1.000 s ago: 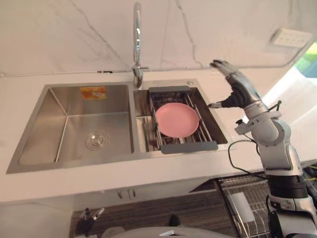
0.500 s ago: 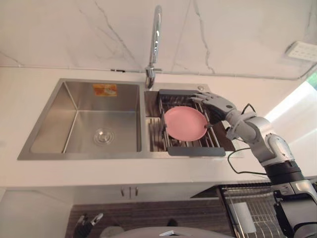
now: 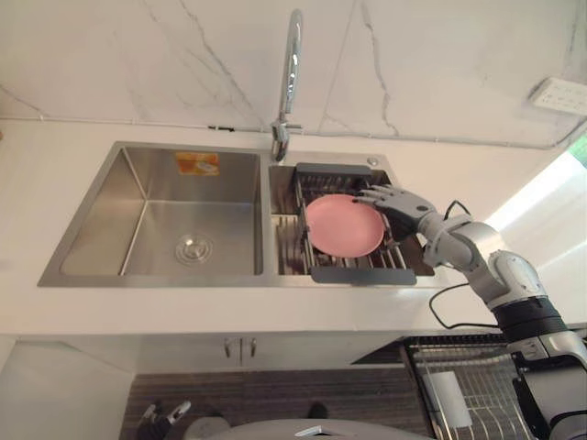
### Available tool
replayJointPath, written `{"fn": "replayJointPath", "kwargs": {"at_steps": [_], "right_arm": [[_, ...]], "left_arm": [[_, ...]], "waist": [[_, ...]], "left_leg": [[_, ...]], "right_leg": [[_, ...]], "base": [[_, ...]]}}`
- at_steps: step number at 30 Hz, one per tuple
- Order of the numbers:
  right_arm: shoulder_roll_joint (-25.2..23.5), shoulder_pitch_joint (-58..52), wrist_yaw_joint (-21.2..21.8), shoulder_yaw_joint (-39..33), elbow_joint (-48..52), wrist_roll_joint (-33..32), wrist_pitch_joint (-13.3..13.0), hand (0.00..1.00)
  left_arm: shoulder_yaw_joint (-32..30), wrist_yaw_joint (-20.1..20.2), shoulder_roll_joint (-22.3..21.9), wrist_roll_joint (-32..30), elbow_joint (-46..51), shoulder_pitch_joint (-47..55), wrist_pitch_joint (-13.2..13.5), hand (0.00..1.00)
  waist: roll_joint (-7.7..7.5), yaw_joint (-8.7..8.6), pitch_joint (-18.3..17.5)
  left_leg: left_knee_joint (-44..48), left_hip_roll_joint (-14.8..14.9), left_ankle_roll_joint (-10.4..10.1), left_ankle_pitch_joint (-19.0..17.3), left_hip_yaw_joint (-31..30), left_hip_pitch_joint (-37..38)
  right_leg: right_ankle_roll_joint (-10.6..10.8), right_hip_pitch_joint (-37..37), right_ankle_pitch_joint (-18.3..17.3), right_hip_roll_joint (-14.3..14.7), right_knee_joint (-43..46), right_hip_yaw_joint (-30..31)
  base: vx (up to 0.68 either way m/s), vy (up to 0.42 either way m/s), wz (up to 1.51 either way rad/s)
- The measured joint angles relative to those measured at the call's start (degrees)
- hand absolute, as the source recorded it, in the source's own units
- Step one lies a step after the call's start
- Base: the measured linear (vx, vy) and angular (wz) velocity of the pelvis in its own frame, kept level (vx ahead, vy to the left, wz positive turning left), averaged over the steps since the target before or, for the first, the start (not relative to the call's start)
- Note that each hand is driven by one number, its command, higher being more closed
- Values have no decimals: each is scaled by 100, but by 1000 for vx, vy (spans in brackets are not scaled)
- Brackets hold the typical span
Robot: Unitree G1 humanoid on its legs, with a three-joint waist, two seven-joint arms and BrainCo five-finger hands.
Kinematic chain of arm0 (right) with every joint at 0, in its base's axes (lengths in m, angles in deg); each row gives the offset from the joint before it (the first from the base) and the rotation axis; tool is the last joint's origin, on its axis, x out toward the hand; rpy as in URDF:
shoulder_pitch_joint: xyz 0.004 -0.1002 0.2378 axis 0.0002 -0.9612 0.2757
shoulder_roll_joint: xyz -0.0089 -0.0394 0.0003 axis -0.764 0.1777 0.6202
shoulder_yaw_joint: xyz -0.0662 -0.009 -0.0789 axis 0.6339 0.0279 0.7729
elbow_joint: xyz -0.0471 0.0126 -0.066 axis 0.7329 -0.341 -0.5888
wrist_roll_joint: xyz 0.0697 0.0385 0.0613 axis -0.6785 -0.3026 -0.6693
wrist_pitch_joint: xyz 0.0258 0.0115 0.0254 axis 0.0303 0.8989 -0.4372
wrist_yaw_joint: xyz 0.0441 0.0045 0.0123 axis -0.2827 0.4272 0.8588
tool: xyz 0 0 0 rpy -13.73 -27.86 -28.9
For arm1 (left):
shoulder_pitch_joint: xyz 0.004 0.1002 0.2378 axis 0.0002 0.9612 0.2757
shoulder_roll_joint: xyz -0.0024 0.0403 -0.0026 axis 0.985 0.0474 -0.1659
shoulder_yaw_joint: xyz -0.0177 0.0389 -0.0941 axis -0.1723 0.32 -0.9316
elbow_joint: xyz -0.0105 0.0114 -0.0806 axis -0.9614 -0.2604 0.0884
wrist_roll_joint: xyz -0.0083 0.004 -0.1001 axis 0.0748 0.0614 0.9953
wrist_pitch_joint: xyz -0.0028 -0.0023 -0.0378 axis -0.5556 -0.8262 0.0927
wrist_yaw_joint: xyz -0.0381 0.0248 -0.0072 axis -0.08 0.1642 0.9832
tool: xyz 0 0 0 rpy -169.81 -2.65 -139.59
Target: Walk over to the sink, pick up the cup, carry it to the dishwasher, place the cup inside the dishwasher, then close the dishwasher door
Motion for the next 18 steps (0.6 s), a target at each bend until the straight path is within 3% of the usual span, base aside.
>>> {"fn": "replayJointPath", "kwargs": {"at_steps": [18], "right_arm": [[-1, -612, -684, -4, -230, 473, 26, 0]], "left_arm": [[179, -5, 58, 0, 44, 77, 8, 0]], "waist": [[54, -8, 41]], "left_leg": [[18, -4, -3, 3, -98, 26]], "right_leg": [[8, 100, -10, -11, 0, -107]], "base": [[-5, -1, 2]]}}
